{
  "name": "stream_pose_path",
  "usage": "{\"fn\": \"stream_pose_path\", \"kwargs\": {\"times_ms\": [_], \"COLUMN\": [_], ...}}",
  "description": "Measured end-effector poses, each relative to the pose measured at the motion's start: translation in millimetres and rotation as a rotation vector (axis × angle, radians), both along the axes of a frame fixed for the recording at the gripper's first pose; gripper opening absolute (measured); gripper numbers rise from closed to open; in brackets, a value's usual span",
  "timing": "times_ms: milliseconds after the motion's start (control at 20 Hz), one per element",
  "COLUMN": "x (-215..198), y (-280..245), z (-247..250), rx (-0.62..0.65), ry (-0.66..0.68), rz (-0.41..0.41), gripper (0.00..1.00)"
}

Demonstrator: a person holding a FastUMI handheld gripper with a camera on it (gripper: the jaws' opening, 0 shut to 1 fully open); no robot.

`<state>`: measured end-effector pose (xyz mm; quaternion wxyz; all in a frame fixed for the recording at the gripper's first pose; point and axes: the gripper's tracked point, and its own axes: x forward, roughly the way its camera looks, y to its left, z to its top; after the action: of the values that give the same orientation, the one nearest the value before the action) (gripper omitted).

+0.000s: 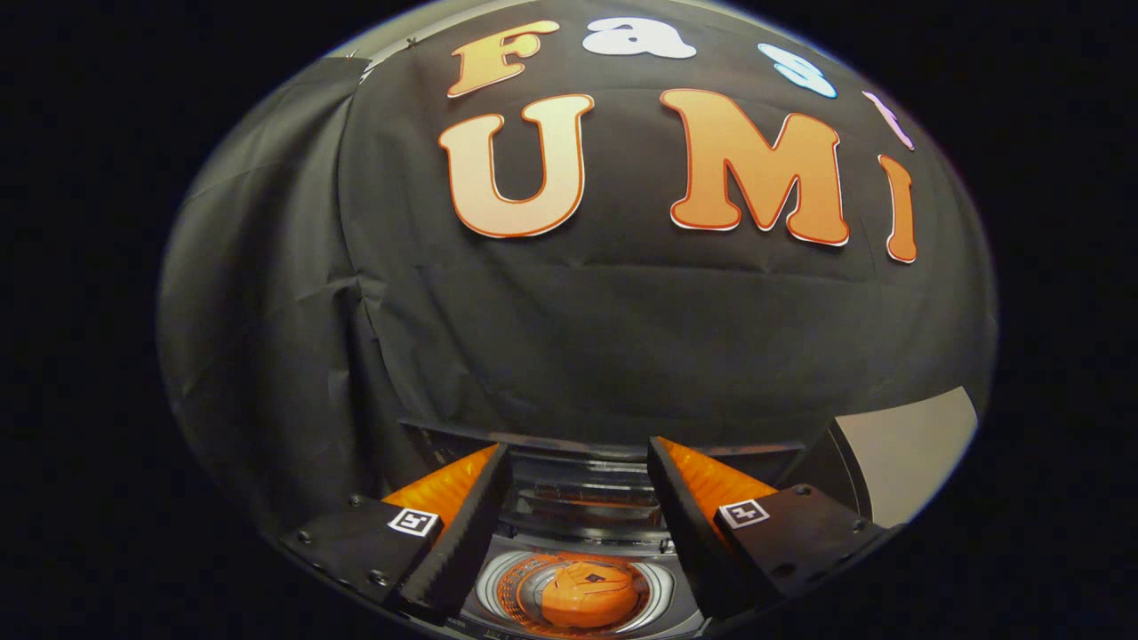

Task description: Put the clothes into the washing machine and then close the washing machine lid.

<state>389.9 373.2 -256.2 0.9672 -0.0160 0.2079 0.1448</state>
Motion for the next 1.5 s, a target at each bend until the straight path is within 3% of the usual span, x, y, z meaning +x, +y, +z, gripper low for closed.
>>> {"fn": "stream_pose_path", "kwargs": {"times_ms": [450, 650, 1500], "x": [71.4, 80.2, -28.5], "y": [7.5, 9.6, -2.3], "z": [-42.5, -49.2, -55.7], "rx": [0.039, 0.017, 0.008], "ry": [0.094, 0.099, 0.052], "rz": [-0.056, -0.074, -0.063], "gripper": [0.99, 0.99, 0.99]}}
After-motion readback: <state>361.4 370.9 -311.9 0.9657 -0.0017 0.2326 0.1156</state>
